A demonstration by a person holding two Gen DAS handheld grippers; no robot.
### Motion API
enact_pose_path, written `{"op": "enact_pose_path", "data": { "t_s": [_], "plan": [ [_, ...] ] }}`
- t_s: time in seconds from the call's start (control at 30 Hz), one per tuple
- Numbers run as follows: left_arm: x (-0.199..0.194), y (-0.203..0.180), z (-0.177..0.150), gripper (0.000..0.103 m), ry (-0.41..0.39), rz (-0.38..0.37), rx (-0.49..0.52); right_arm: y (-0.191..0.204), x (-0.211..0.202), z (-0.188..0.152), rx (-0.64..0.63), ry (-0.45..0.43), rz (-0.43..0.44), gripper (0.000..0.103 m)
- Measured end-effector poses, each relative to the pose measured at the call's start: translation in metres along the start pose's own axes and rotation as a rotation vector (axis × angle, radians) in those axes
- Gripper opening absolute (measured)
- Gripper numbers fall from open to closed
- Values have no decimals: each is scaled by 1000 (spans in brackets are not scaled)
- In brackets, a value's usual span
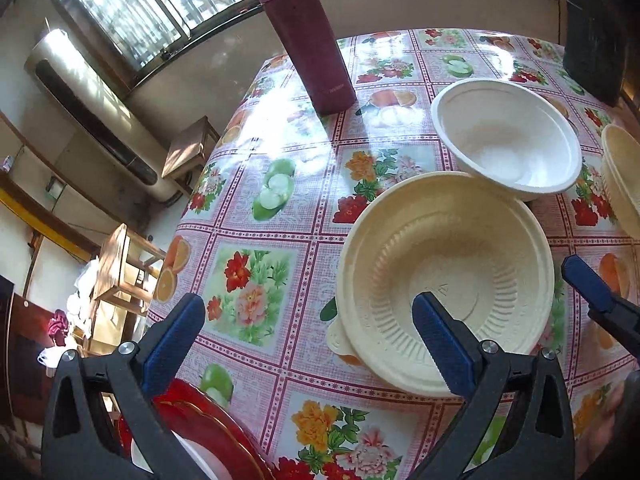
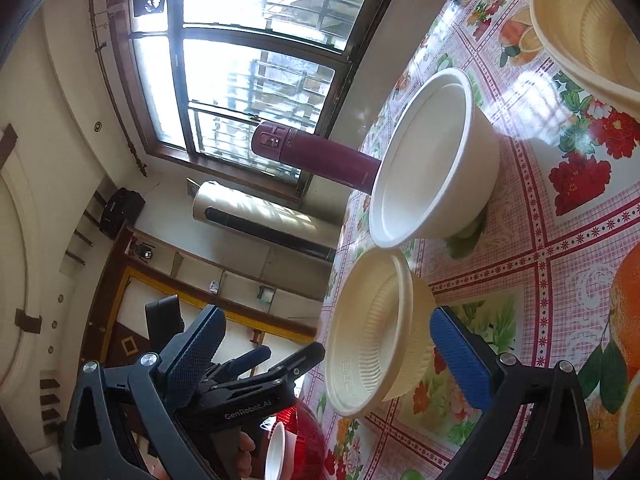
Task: Organize plates and bowls
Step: 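Bring both grippers to the rim of the cream plastic bowl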
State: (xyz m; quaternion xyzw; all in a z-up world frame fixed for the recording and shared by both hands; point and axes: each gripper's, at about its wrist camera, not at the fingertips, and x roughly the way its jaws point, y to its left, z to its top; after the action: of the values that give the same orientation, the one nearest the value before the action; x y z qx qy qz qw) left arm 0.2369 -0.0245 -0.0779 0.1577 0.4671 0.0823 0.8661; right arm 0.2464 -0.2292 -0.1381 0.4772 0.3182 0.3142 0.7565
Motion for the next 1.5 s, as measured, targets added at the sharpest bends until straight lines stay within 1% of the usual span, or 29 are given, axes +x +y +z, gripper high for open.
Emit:
{"op": "enact_pose_path", "data": {
  "t_s": [0.17,0.37,0.53,0.77,0.9,1.1,1.5],
  "plan": [
    [-13,-3,-6,103,-100,7,24,-5,3,1,14,4,-14,102],
    [-21,0,-7,103,-173,-36,2,-4,3,-1,-4,8,-25,102],
    [-26,-3,-8,103,-204,-79,-26,1,7,0,-34,9,-39,102],
    [-31,-4,-9,103,-251,-84,-36,10,11,2,-87,3,-37,102],
    [-31,-3,-9,103,-266,-94,-45,12,14,2,-111,15,-49,102],
    [-26,-2,-8,103,-262,-115,-55,19,17,-1,-164,24,-75,102],
    [-24,-1,-8,103,-265,-133,-66,31,19,-4,-262,-10,-180,102]
  ]
}}
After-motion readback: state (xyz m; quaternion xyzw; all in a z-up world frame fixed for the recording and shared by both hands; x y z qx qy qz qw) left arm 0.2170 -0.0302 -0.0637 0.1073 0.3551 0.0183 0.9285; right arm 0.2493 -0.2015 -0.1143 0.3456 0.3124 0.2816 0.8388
